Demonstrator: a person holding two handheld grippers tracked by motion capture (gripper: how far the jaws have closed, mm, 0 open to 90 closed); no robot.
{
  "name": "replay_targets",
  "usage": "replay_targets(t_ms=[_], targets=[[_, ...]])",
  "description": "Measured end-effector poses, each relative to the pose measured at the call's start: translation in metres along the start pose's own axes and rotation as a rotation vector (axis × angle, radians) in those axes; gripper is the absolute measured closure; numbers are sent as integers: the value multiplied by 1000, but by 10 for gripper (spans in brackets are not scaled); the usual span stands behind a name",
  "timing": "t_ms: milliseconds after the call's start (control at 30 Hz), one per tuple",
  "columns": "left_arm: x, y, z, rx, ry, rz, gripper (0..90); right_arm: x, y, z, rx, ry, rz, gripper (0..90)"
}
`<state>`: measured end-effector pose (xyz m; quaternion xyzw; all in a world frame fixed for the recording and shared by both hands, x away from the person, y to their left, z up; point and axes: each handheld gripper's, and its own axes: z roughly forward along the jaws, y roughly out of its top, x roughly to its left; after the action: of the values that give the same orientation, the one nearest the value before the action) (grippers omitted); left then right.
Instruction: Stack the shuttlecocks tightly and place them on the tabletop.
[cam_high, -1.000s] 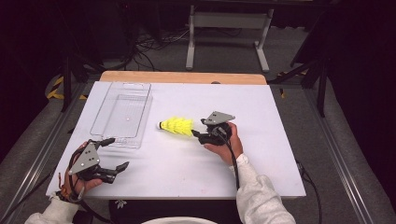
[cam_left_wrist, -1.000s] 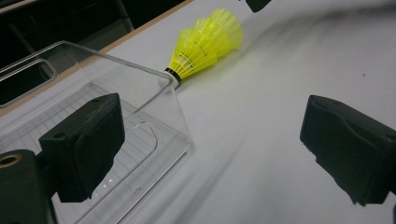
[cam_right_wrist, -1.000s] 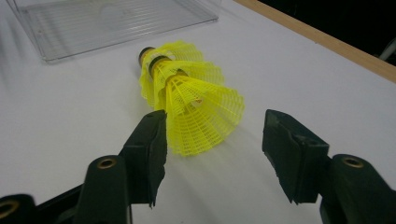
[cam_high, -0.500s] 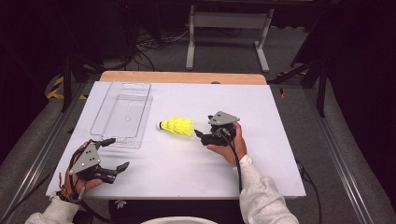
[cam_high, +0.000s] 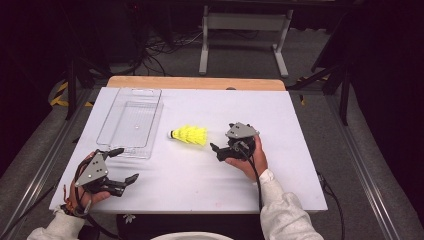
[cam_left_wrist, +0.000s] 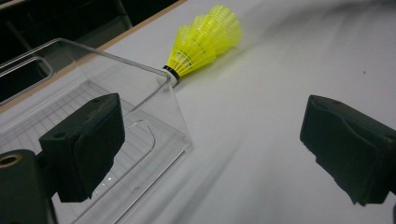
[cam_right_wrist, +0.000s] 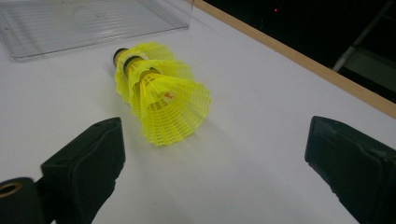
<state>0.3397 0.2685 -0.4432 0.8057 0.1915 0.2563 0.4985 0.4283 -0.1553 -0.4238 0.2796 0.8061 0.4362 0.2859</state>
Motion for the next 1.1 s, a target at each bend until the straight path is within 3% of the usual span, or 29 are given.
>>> replay_targets(t_ms=[300,633,767,1100], targets=[[0,0,1,3,0,-4,74,6,-13,-12,-46,-30,-8,75],[1,0,4,5,7,-3,72,17,-28,-29,-81,-43,-63,50],[2,6,15,7,11,2,46,20,-34,-36,-105,-56,-73,42],[7,23,37,-3,15,34,35,23,-39,-36,-98,-76,-80,36]])
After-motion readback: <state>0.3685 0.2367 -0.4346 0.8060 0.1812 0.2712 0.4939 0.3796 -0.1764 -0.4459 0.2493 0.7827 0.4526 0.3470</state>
